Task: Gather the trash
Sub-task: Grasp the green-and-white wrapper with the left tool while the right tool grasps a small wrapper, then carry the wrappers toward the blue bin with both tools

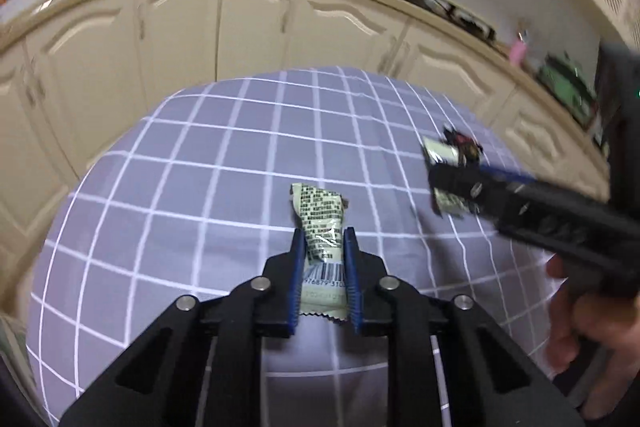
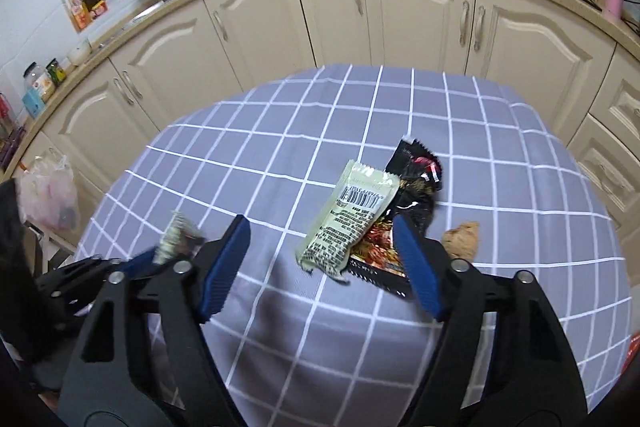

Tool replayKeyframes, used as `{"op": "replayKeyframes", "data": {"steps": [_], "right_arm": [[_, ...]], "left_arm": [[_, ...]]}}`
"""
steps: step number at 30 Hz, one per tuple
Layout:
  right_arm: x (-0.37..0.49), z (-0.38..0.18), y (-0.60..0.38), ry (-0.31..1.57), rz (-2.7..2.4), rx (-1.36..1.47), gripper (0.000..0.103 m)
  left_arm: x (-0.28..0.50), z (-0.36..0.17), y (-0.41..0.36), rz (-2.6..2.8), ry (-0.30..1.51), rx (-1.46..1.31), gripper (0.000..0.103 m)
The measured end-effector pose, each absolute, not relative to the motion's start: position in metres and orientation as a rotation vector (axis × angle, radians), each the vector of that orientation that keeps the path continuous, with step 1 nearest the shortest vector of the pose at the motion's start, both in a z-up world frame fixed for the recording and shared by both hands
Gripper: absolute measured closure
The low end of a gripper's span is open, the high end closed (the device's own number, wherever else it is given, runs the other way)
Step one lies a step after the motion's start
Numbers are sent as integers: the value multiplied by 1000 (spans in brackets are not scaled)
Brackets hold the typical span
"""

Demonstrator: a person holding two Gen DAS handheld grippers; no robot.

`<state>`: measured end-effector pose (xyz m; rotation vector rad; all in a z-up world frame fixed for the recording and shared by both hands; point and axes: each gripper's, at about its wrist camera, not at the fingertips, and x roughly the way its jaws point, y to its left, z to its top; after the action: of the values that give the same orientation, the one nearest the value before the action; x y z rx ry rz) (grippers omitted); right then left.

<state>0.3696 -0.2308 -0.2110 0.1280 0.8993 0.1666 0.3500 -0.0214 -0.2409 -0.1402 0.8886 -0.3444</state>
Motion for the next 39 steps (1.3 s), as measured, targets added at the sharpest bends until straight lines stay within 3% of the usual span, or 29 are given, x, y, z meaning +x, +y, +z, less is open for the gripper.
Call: {"op": "replayKeyframes", "data": {"steps": [4, 6, 8, 11, 18, 28, 39], "right_arm": [[375, -226, -222, 900, 160, 69, 37], [374, -226, -219, 892, 125, 28, 51], [374, -226, -223, 884, 115, 42, 73], [373, -227, -227, 880, 123, 41, 80], [356, -221, -201, 854, 195, -40, 84], [288, -179, -228, 756, 258, 71, 84], [187, -117, -313, 593, 235, 192, 84]], "left_arm": [[345, -238, -8, -312, 845, -189, 85], [344, -236, -6, -317, 835, -192, 84], [342, -235, -4, -323, 831, -192, 84], [339, -233, 0, -326, 820, -198, 84], [333, -232, 7, -317, 804, -240, 84], [304, -213, -1, -334, 727, -200, 84], [223, -148, -74, -434, 604, -143, 84]]}}
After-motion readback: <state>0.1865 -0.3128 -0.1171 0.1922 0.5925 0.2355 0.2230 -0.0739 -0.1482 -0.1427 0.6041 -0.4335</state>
